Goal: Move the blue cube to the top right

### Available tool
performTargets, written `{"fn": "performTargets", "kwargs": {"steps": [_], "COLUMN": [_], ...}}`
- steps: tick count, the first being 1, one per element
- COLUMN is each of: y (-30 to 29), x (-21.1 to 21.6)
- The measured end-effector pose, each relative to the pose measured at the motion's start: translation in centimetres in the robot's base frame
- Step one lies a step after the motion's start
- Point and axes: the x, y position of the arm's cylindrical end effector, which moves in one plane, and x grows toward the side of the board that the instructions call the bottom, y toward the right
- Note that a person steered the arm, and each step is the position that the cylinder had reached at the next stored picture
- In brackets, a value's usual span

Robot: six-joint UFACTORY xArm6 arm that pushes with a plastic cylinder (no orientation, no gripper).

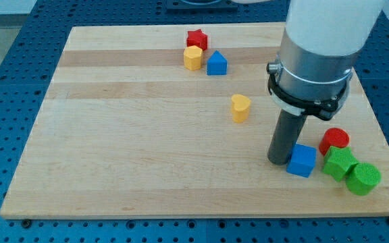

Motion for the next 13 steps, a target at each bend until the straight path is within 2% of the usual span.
{"fn": "performTargets", "kwargs": {"steps": [3, 5, 6, 7, 9, 13], "y": [1.1, -7.5, -12.5, -14.7, -12.1, -3.3], "x": [0.0, -0.6, -3.8, -8.0, -12.2, -11.2]}}
